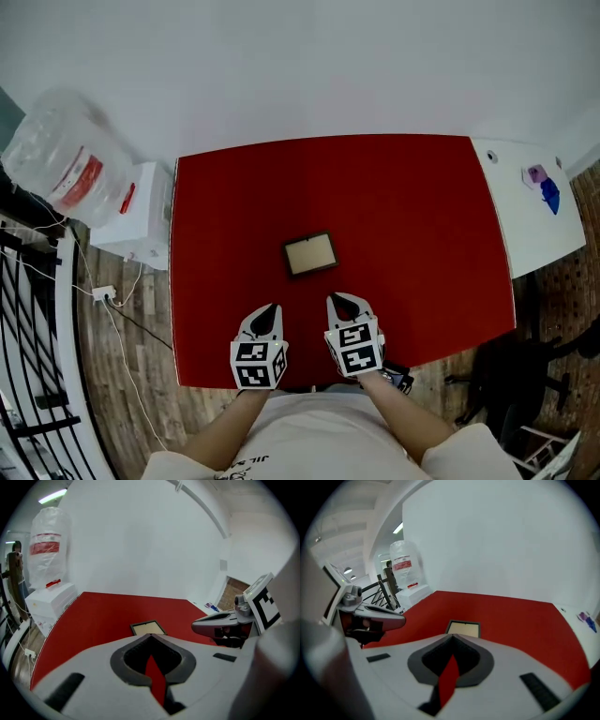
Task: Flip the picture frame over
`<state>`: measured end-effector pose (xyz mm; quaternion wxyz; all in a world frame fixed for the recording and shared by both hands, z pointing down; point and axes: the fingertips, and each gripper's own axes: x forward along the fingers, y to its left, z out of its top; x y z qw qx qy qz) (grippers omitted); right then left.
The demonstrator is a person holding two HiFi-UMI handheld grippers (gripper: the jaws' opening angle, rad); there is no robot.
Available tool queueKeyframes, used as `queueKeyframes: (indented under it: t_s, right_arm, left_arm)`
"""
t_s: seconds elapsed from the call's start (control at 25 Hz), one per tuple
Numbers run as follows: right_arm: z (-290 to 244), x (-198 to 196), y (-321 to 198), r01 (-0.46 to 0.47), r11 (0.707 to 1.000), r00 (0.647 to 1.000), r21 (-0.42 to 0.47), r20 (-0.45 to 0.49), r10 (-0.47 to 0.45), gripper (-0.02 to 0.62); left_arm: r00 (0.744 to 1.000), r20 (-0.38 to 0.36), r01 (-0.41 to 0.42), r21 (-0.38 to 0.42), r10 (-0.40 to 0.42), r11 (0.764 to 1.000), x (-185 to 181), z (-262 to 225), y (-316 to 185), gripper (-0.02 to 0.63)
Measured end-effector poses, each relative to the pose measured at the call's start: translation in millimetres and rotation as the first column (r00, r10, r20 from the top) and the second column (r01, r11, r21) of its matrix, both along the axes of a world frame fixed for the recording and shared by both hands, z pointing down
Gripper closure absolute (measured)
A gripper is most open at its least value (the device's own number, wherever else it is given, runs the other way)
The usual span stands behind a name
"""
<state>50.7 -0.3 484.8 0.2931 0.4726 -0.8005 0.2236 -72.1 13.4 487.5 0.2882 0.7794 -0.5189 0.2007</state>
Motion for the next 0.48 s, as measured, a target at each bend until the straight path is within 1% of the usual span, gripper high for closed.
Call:
queueKeyframes:
  t_s: [0.16, 0.36, 0.48]
  right_arm:
    - [-3, 1, 22, -0.032, 0.999, 0.999, -0.015, 0.02, 0.032, 0.591]
    - [4, 5, 35, -0.066, 0.997, 0.997, -0.043, 0.029, 0.068, 0.591]
    - [5, 7, 39, -0.072, 0.996, 0.997, -0.05, 0.037, 0.074, 0.591]
  left_arm:
    - [0.999, -0.003, 0.044, -0.007, -0.044, 0.999, -4, -1, 22, 0.6]
    - [0.997, 0.036, 0.071, 0.045, -0.073, 0.996, -13, -9, 20, 0.6]
    - [0.996, 0.043, 0.075, 0.051, -0.078, 0.996, -11, -12, 24, 0.6]
